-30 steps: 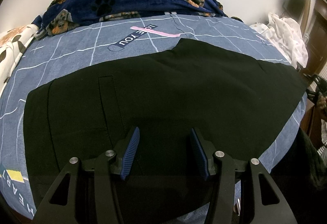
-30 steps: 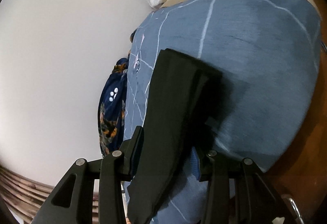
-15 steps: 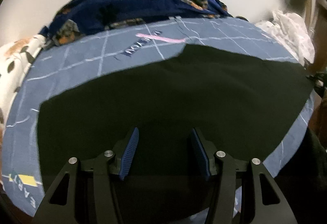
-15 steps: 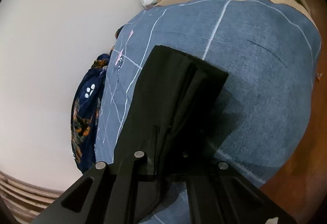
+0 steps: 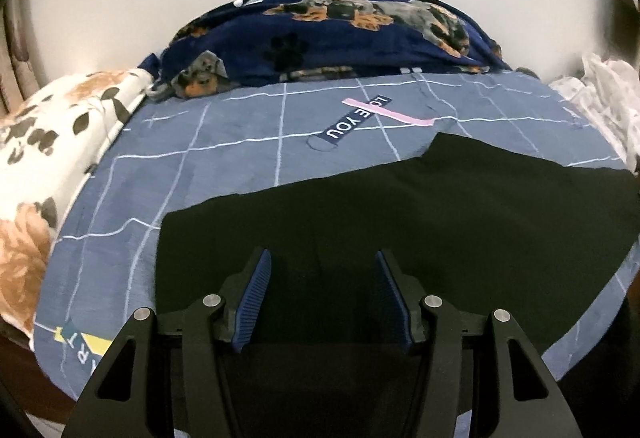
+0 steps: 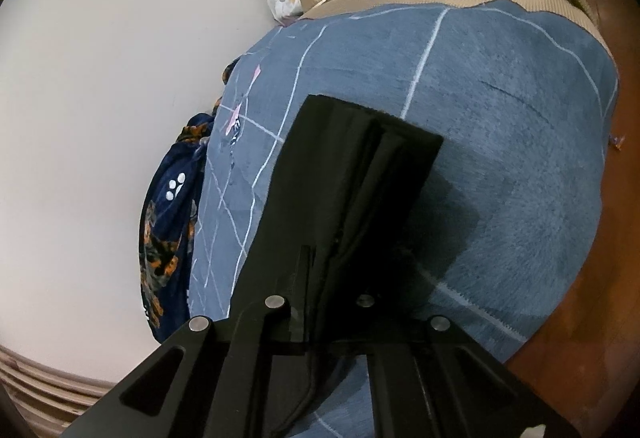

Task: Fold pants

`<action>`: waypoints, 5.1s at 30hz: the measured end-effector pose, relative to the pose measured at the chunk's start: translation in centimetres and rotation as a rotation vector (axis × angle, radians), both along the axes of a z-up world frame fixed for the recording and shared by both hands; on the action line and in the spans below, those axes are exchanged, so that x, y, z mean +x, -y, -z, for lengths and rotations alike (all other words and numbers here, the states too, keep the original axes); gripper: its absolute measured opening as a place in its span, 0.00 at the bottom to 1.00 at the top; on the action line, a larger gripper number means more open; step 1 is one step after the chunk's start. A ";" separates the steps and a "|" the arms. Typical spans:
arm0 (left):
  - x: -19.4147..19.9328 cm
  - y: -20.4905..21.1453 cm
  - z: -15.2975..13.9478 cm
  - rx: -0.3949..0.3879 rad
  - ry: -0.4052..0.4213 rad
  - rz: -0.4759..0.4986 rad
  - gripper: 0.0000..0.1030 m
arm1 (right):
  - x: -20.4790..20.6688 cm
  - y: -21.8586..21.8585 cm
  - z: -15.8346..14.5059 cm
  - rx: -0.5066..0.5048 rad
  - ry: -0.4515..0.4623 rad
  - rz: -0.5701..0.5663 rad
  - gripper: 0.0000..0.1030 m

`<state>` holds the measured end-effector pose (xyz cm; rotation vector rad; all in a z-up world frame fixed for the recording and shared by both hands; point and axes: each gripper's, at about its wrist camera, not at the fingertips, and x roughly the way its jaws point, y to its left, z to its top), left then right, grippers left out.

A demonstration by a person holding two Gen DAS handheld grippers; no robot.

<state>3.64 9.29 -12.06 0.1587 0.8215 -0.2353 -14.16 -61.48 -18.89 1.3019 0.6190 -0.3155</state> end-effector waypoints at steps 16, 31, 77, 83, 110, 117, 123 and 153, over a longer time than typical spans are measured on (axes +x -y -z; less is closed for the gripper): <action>0.1 -0.1 0.3 0.064 0.003 -0.031 0.59 | 1.6 -1.9 -3.7 -0.049 0.043 -0.053 0.06; 0.3 -0.8 0.2 0.062 0.004 -0.062 0.66 | 5.1 -7.0 -6.8 -0.054 0.117 -0.193 0.07; 0.2 0.0 0.9 0.080 -0.020 -0.029 0.77 | 13.7 -29.5 -5.8 -0.101 0.056 -0.720 0.07; 0.2 0.0 0.8 0.079 -0.024 -0.028 0.77 | 14.0 -30.9 -6.2 -0.153 0.045 -0.759 0.08; 0.4 0.0 1.1 0.079 -0.040 -0.030 0.82 | 14.1 -35.3 -6.7 -0.321 0.008 -0.891 0.14; 0.5 0.1 1.1 0.083 -0.047 -0.032 0.82 | 14.1 -36.0 -6.5 -0.229 0.062 -0.930 0.58; 0.5 0.1 1.1 0.083 -0.049 -0.031 0.82 | 14.1 -35.8 -5.5 -0.079 0.107 -0.935 0.70; -1.4 12.6 -4.9 -0.199 0.023 0.377 0.82 | 11.0 -16.7 -8.3 -0.010 0.179 -0.549 0.15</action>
